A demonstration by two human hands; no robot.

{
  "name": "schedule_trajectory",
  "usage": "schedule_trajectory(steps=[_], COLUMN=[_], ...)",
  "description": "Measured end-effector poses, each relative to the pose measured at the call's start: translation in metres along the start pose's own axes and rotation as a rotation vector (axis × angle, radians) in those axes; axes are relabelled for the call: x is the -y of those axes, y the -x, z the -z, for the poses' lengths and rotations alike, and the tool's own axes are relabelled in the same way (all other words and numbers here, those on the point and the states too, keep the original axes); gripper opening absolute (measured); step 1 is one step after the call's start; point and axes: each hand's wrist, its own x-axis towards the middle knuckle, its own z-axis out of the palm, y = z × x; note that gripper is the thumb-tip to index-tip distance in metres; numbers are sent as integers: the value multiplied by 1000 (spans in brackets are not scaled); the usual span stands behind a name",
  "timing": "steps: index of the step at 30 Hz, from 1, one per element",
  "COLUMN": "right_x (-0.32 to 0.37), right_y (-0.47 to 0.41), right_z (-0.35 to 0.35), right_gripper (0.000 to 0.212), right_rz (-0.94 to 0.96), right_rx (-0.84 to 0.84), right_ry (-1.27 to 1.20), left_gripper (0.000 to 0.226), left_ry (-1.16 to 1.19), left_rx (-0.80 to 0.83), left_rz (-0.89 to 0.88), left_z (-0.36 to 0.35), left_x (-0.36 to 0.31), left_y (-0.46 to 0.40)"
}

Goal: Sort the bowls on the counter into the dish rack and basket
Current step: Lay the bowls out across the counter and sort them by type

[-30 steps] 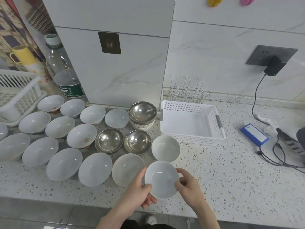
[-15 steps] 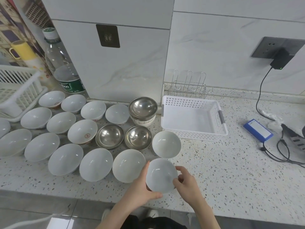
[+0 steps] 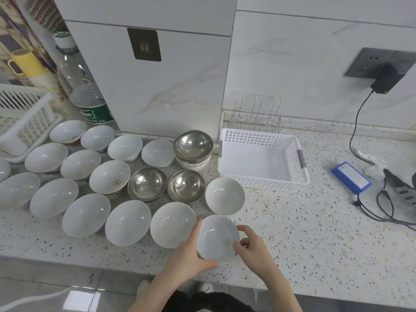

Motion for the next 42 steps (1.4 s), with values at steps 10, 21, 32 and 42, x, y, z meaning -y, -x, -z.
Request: schedule_trajectory(steps=[10, 21, 32, 42], right_x=[37, 89, 93, 104], right_y=[-16, -33, -26, -34], right_z=[31, 15, 5, -4], right_gripper=[15, 14, 14, 15], right_rz=[-37, 45, -22, -63], right_rx=[-297, -348, -362, -330], right_ry=[-70, -177, -213, -172], left_gripper=[86, 78, 37, 60], left_ry=[35, 338, 387, 318], left_rx=[-176, -343, -435, -375], left_rz=[175, 207, 63, 48], left_z=[43, 141, 148, 161], left_x=[-14, -65, -61, -65], left_y=[-11, -110, -137, -131])
